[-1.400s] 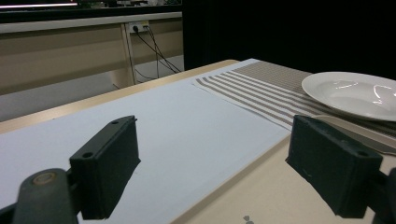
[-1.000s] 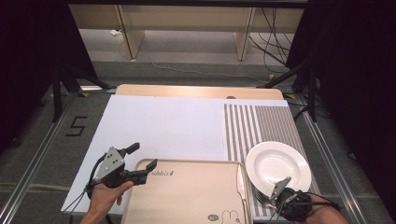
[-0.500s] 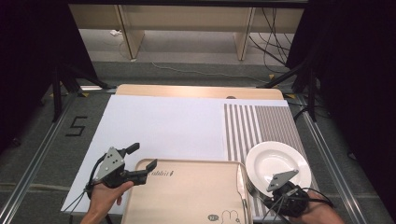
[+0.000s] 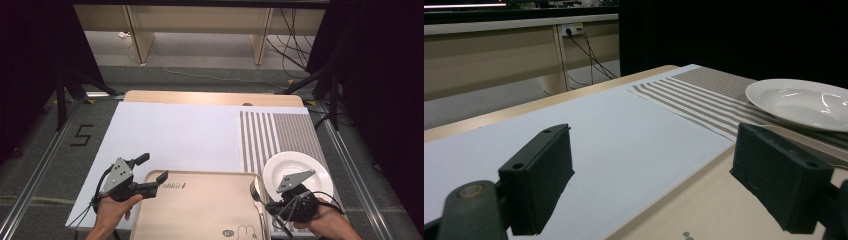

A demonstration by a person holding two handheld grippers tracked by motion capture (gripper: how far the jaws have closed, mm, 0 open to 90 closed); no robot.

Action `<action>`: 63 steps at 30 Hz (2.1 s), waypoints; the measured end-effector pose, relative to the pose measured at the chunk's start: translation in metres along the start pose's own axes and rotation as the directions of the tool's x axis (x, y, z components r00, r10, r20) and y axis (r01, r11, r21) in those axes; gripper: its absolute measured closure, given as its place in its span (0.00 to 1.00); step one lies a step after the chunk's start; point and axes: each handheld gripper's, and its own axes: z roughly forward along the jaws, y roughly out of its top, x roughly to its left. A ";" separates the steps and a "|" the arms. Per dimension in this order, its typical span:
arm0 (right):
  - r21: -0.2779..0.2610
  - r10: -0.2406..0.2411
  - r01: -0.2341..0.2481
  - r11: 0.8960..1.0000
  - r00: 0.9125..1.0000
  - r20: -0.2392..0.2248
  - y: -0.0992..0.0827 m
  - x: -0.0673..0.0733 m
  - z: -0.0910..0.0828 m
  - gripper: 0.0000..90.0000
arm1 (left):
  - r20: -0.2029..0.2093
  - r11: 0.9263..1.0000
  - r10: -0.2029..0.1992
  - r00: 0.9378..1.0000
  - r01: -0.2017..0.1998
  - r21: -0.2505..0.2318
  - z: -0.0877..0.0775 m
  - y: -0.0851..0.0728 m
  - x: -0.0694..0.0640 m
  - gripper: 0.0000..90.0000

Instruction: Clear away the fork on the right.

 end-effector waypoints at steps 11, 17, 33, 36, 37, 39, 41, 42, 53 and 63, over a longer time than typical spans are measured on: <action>-0.067 -0.004 -0.003 0.998 0.995 -0.097 0.027 0.020 0.008 0.96 | 0.001 1.000 -0.001 1.000 0.001 0.000 0.000 0.000 0.000 0.18; -0.040 0.002 -0.008 0.999 0.991 -0.135 0.036 0.030 0.026 0.96 | 0.008 1.000 -0.004 1.000 0.004 -0.009 -0.001 0.000 0.000 0.17; 0.054 0.029 -0.021 0.998 0.988 -0.154 0.038 0.043 0.058 0.96 | 0.011 1.000 -0.001 1.000 0.001 -0.007 -0.001 0.000 0.000 0.17; 0.066 0.032 -0.022 0.998 0.988 -0.154 0.038 0.043 0.062 0.95 | 0.011 1.000 0.000 1.000 0.000 -0.003 0.000 0.000 0.000 0.17; 0.071 0.030 -0.019 0.997 0.988 -0.152 0.038 0.043 0.063 0.95 | 0.012 1.000 0.000 1.000 0.000 -0.003 0.000 0.000 0.000 0.18; 0.080 0.030 -0.018 0.997 0.987 -0.158 0.037 0.044 0.065 0.95 | 0.013 1.000 0.001 1.000 -0.001 -0.003 0.000 0.000 0.000 0.18; 0.090 0.041 -0.028 0.996 0.988 -0.149 0.037 0.044 0.066 0.95 | 0.011 1.000 0.000 1.000 0.000 -0.001 0.000 0.000 0.000 0.18; 0.084 0.036 -0.023 0.996 0.988 -0.150 0.036 0.043 0.067 0.95 | 0.011 1.000 0.000 1.000 0.000 -0.001 0.000 0.000 0.000 0.18; 0.142 0.094 -0.070 0.987 0.982 -0.166 0.031 0.035 0.082 0.95 | 0.012 1.000 0.002 1.000 -0.002 0.011 0.001 -0.001 0.000 0.17; 0.182 0.115 -0.087 0.979 0.982 -0.148 0.030 0.035 0.094 0.95 | 0.013 1.000 0.007 1.000 -0.007 0.013 0.001 -0.001 0.000 0.18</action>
